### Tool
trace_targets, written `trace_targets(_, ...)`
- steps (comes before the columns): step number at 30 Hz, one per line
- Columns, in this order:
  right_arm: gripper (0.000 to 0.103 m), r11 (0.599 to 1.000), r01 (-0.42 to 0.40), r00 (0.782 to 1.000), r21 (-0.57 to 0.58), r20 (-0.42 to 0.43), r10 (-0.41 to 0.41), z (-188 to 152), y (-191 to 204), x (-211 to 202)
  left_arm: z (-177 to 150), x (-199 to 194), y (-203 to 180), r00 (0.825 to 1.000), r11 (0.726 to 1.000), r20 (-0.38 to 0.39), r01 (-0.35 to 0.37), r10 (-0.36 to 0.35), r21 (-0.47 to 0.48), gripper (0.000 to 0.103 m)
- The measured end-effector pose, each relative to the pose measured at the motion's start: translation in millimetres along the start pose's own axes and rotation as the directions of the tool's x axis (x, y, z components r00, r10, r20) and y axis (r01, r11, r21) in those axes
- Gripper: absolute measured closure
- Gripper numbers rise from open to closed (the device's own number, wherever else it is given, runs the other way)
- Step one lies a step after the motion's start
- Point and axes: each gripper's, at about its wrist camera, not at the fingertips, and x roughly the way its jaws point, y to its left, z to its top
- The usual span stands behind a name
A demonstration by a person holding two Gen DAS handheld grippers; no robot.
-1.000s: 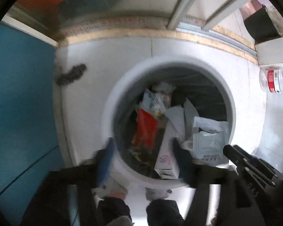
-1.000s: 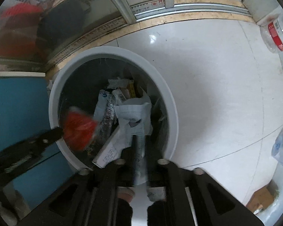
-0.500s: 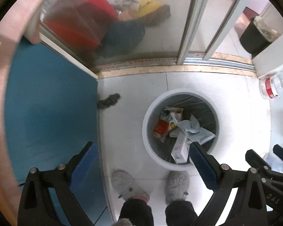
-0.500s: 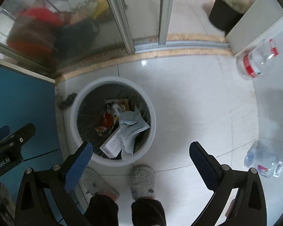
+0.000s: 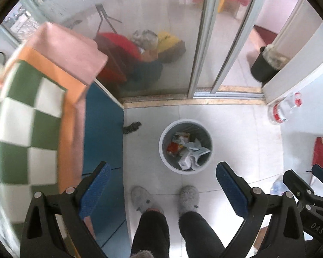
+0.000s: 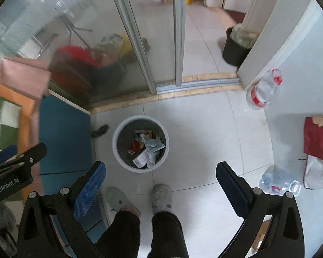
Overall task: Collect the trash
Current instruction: 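Move both tools back toward the checkered counter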
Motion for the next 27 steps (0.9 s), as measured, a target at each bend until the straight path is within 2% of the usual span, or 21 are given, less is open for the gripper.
trace_targets(7,0.0,0.999,-0.018,0.996,-0.039,0.087,0.022,-5.5,-1.5,-114.2,-11.9,-91.8,7.1,0.998,0.999,0.055,0.023,-0.021,-0.034,0.003)
trace_targets(11,0.0,0.998,-0.031,0.992,-0.055,0.119,0.037,-7.6,-1.6,-157.5,-17.0,-132.8,13.1,0.995,0.998,0.098,0.036,-0.031,-0.055,0.003)
trace_targets(13,0.0,0.997,-0.05,0.992,-0.051,0.113,0.056,-6.2,-1.7,-167.6,-16.5,-145.8,16.7,0.994,0.997,0.105,0.034,-0.026,-0.069,0.003)
trace_targets(16,0.0,0.996,-0.073,0.991,-0.052,0.108,0.079,-3.2,3.6,-176.1,-13.5,-157.7,23.3,0.993,0.994,0.111,-0.035,0.047,-0.102,0.003)
trace_targets(18,0.0,0.993,-0.099,0.989,-0.059,0.1,0.105,3.5,13.1,-179.0,-10.5,-169.8,35.9,0.986,0.991,0.149,-0.056,0.074,-0.123,0.003)
trace_targets(22,0.0,0.98,-0.146,0.984,-0.136,0.082,0.158,25.1,59.2,-184.4,-3.2,-189.8,93.1,0.971,0.968,0.195,-0.094,0.142,-0.234,0.003)
trace_targets(24,0.0,0.962,-0.168,0.98,-0.214,0.066,0.185,37.0,103.6,-186.6,-2.7,-198.7,141.4,0.96,0.94,0.201,-0.123,0.194,-0.318,0.003)
trace_targets(27,0.0,0.921,-0.224,0.971,-0.317,0.014,0.241,49.4,180.5,-184.1,-10.6,-211.0,222.1,0.949,0.882,0.175,-0.16,0.26,-0.443,0.003)
